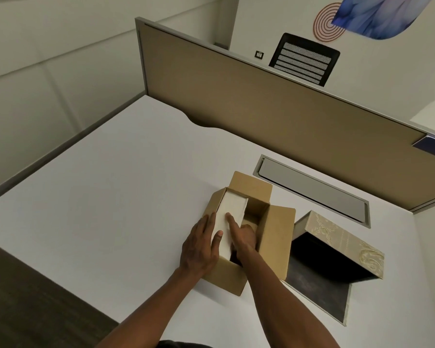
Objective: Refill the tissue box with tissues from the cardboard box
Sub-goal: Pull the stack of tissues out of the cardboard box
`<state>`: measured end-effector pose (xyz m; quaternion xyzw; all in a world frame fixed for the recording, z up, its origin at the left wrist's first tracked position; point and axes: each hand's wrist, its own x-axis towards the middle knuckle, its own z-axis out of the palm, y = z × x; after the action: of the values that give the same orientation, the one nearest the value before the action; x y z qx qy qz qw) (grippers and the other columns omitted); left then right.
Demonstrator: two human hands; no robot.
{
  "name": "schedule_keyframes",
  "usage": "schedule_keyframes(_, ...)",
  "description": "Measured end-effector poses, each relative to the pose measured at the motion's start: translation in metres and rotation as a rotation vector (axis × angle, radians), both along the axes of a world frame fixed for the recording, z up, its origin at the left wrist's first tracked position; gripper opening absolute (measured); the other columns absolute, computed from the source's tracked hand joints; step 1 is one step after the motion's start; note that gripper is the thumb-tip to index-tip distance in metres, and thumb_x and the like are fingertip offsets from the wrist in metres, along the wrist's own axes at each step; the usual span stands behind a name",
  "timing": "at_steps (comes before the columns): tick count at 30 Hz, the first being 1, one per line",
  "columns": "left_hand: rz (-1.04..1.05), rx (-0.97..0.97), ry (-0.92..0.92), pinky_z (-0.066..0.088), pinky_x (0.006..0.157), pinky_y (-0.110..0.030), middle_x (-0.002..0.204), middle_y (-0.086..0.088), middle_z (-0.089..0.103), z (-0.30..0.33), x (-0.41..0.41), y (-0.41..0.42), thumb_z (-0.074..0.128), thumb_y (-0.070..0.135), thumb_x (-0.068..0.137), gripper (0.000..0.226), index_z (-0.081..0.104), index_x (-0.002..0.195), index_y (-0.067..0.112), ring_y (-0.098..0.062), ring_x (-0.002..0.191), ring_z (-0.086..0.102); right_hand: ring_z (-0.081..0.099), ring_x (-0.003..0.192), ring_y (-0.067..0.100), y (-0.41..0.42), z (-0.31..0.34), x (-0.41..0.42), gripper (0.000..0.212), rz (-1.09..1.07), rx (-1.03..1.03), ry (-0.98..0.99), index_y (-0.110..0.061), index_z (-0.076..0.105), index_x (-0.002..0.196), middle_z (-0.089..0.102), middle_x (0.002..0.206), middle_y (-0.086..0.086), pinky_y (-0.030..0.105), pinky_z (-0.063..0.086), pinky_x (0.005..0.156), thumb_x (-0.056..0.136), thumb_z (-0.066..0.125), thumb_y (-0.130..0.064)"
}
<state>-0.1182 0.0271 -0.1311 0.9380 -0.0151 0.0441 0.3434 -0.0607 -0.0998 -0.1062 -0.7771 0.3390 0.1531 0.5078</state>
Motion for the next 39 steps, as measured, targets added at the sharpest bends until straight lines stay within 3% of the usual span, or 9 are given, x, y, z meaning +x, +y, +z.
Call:
schedule_keyframes(4, -0.003, -0.004, 0.012, 0.049, 0.108, -0.042, 0.158, -0.003, 0.040, 0.000, 0.000, 0.000, 0.032, 0.056, 0.098, 0.065, 0.030, 0.156, 0.025, -0.023, 0.142, 0.044, 0.067, 0.105, 0.031, -0.003, -0.003, 0.000, 0.062, -0.049, 0.076, -0.007, -0.010, 0.060, 0.116, 0.069, 0.118, 0.011, 0.049, 0.057, 0.096, 0.086, 0.066, -0.064)
schedule_keyframes(9, -0.006, -0.007, 0.018, 0.050, 0.108, -0.043, 0.159, -0.003, 0.039, 0.002, 0.001, 0.000, 0.032, 0.056, 0.098, 0.066, 0.028, 0.157, 0.026, -0.023, 0.142, 0.044, 0.070, 0.101, 0.030, -0.007, -0.007, 0.000, 0.043, -0.128, 0.309, 0.009, -0.017, 0.064, 0.100, 0.073, 0.112, 0.009, 0.049, 0.057, 0.097, 0.081, 0.078, -0.053)
schedule_keyframes(13, -0.011, -0.002, 0.025, 0.048, 0.109, -0.042, 0.160, -0.002, 0.037, 0.002, 0.001, -0.001, 0.029, 0.057, 0.098, 0.067, 0.026, 0.157, 0.027, -0.022, 0.144, 0.041, 0.072, 0.092, 0.027, -0.009, 0.000, 0.001, 0.047, -0.194, 0.440, 0.022, -0.018, 0.065, 0.103, 0.074, 0.102, 0.007, 0.039, 0.058, 0.073, 0.074, 0.086, -0.048)
schedule_keyframes(16, -0.019, 0.001, 0.026, 0.047, 0.110, -0.042, 0.161, -0.001, 0.035, 0.001, 0.001, 0.000, 0.029, 0.057, 0.098, 0.066, 0.026, 0.157, 0.027, -0.021, 0.145, 0.040, 0.069, 0.094, 0.025, -0.014, 0.004, 0.005, 0.052, -0.209, 0.505, 0.044, -0.019, 0.063, 0.105, 0.073, 0.104, 0.006, 0.036, 0.054, 0.067, 0.072, 0.087, -0.050)
schedule_keyframes(20, -0.025, 0.008, 0.022, 0.048, 0.109, -0.042, 0.161, 0.000, 0.036, 0.001, 0.001, 0.000, 0.025, 0.060, 0.097, 0.068, 0.027, 0.157, 0.028, -0.021, 0.144, 0.040, 0.066, 0.102, 0.027, -0.019, 0.004, 0.010, 0.061, -0.184, 0.538, 0.054, -0.018, 0.061, 0.116, 0.070, 0.112, 0.008, 0.043, 0.054, 0.088, 0.072, 0.086, -0.052)
schedule_keyframes(25, -0.017, 0.008, 0.012, 0.049, 0.109, -0.040, 0.160, 0.000, 0.038, 0.001, 0.001, 0.001, 0.025, 0.061, 0.098, 0.067, 0.028, 0.156, 0.029, -0.021, 0.143, 0.043, 0.067, 0.097, 0.025, -0.016, 0.007, 0.014, 0.057, -0.162, 0.496, 0.051, -0.021, 0.059, 0.110, 0.070, 0.107, 0.005, 0.038, 0.051, 0.072, 0.074, 0.082, -0.058)
schedule_keyframes(30, -0.010, -0.001, 0.003, 0.051, 0.106, -0.041, 0.158, -0.002, 0.041, 0.001, 0.001, 0.000, 0.025, 0.061, 0.098, 0.067, 0.030, 0.156, 0.027, -0.022, 0.141, 0.046, 0.066, 0.107, 0.028, -0.002, 0.001, 0.012, 0.079, -0.110, 0.265, 0.036, -0.016, 0.056, 0.130, 0.068, 0.121, 0.006, 0.048, 0.054, 0.098, 0.077, 0.068, -0.073)
schedule_keyframes(35, -0.005, -0.002, -0.003, 0.052, 0.105, -0.042, 0.157, -0.003, 0.043, 0.000, 0.001, 0.000, 0.020, 0.064, 0.098, 0.070, 0.031, 0.155, 0.026, -0.023, 0.141, 0.046, 0.062, 0.109, 0.030, 0.007, 0.001, 0.006, 0.085, -0.124, 0.179, 0.012, -0.017, 0.043, 0.137, 0.061, 0.126, 0.007, 0.046, 0.054, 0.093, 0.078, 0.067, -0.073)
schedule_keyframes(39, -0.015, 0.003, 0.012, 0.050, 0.107, -0.042, 0.159, -0.002, 0.040, 0.000, 0.002, 0.002, 0.021, 0.063, 0.098, 0.068, 0.028, 0.156, 0.027, -0.022, 0.143, 0.043, 0.069, 0.104, 0.031, 0.003, -0.003, 0.004, 0.077, -0.226, 0.327, -0.015, -0.012, 0.057, 0.128, 0.070, 0.117, 0.009, 0.052, 0.056, 0.098, 0.073, 0.081, -0.062)
